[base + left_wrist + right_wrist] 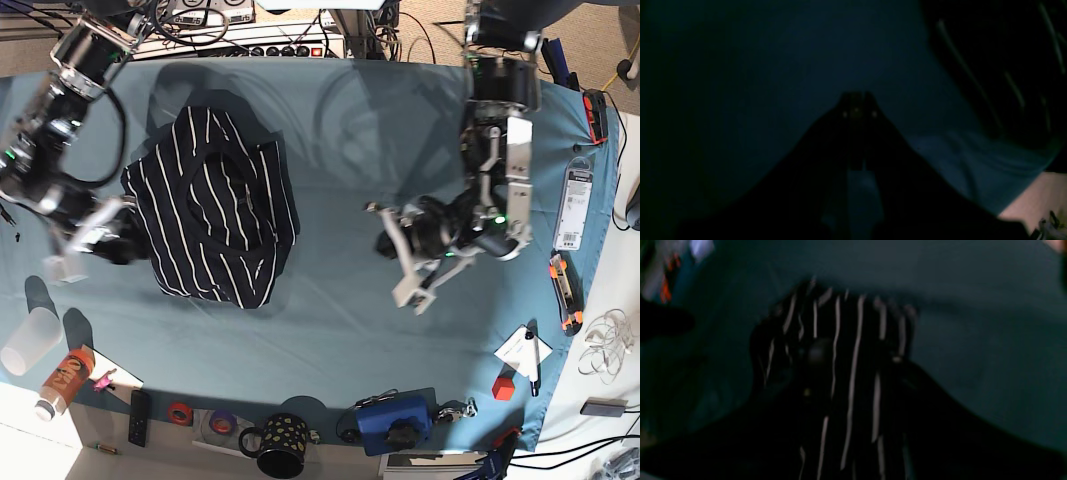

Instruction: Layout the t-shirt on the table in an organized manner, then fold the t-shirt properly

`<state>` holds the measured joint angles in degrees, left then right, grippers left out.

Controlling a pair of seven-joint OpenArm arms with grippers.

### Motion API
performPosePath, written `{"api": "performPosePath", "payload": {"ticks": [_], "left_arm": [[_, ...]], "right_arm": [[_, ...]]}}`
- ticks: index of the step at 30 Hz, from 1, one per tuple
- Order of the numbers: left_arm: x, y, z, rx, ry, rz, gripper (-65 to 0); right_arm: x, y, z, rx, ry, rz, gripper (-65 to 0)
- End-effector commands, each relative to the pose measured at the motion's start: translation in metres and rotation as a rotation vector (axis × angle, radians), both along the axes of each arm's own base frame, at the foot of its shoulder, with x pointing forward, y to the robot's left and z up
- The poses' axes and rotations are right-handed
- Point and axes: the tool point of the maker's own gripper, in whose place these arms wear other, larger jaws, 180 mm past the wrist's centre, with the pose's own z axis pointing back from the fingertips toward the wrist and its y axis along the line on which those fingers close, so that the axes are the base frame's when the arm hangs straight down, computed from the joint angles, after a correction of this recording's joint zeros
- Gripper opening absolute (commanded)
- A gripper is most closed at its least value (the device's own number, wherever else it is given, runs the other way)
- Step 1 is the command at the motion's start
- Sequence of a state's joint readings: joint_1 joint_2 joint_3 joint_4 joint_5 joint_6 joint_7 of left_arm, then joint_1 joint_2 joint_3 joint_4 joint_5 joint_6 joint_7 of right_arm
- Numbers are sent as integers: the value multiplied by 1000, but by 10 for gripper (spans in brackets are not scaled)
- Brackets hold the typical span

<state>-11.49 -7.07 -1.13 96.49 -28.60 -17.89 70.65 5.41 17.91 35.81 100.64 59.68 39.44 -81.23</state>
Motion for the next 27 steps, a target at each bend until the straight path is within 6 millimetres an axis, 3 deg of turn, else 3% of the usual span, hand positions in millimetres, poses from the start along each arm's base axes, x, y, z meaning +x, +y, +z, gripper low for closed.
{"api": "performPosePath", "payload": {"ticks": [1,5,10,19,27], "left_arm": [[14,8,17,-2,-61,21,-650],[16,43,12,12,-46,112,-650],[-3,82,-3,27,7,193,-650],[-61,137,-12,143,18,285,-650],[-136,167,-27,220,115,353,-650]], "right_arm": [[3,-10,19,-5,-62,-25,-500],[-13,-37,16,4,-54,-119,-604],[-37,-50,1,24,-9,-165,-650],[-83,-41,-32,0,126,-136,-650],[-135,-21,-32,-200,221,-54,-650]]}}
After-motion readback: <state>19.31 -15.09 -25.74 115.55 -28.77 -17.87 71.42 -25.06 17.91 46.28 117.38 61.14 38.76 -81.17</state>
